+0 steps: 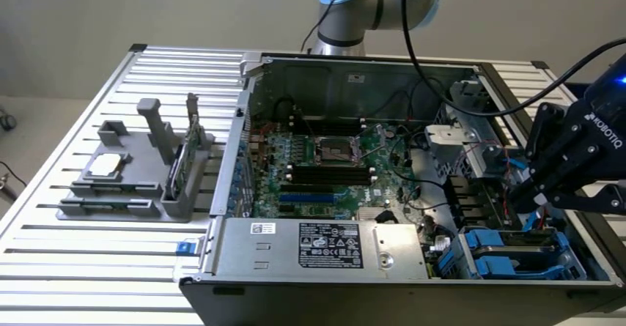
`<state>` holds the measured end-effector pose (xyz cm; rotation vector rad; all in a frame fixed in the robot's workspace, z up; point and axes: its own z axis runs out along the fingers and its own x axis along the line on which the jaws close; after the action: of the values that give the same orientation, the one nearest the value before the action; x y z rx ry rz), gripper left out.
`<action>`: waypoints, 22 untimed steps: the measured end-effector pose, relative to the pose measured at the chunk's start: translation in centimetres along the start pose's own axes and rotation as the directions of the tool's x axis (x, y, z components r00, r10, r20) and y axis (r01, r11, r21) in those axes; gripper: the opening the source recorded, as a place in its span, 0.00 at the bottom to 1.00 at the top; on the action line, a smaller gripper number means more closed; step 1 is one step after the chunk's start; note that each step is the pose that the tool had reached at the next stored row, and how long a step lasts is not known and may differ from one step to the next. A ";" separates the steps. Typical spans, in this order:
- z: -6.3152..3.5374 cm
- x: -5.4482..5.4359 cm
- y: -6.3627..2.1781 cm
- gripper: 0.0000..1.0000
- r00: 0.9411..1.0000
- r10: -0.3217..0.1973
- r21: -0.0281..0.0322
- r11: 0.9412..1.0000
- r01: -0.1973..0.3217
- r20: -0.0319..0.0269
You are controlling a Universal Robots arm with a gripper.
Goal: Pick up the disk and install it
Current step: 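Insert the second disk wire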
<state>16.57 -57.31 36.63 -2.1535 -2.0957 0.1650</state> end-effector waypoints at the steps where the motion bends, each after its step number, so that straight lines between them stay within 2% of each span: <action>1: 0.04 0.0 0.01 0.16 1.000 0.000 0.000 1.000 0.000 0.000; 15: 0.68 -0.8 0.19 0.16 1.000 0.000 0.000 1.000 0.000 0.000; 22: 1.11 -1.2 0.40 0.16 1.000 -0.001 0.000 1.000 0.001 -0.004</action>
<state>16.74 -58.45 35.46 -2.1513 -2.0943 0.1609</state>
